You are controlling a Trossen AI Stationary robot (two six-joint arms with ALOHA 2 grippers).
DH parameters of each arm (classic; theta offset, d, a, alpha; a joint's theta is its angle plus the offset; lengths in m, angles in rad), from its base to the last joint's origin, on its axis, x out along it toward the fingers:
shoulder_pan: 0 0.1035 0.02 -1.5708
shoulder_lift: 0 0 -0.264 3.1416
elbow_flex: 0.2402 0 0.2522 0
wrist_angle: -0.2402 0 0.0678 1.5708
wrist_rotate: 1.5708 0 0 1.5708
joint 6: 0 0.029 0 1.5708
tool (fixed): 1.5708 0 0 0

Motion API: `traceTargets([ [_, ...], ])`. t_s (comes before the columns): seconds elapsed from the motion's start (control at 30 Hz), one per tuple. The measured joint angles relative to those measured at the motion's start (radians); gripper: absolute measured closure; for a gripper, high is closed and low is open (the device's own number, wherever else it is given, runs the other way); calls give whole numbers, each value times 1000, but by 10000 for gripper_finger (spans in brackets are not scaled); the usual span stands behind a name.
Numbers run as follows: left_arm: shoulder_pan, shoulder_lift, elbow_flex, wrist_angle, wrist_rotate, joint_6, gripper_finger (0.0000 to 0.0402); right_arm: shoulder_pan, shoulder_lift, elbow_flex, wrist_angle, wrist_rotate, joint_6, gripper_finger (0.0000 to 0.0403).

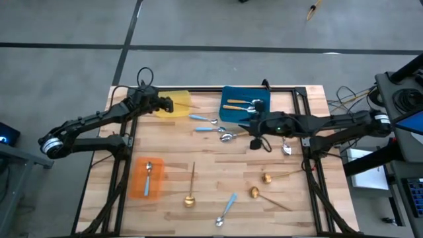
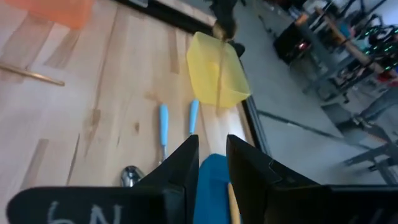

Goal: Sort silverware by color (type)
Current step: Put the gold spoon into the yellow bin

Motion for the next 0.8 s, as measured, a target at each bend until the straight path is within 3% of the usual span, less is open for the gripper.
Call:
traceTargets([
  [0.3, 0, -3, 0, -12, 2, -60, 392, 0, -110, -16, -43, -50, 6, 330],
  [0.67, 24, -53, 9, -51, 43, -86, 392, 0, -112, -18, -78, -68, 16, 328],
  [0.8, 35, -96, 45, -55, 105, -55, 392, 0, -110, -18, -72, -84, 14, 328],
])
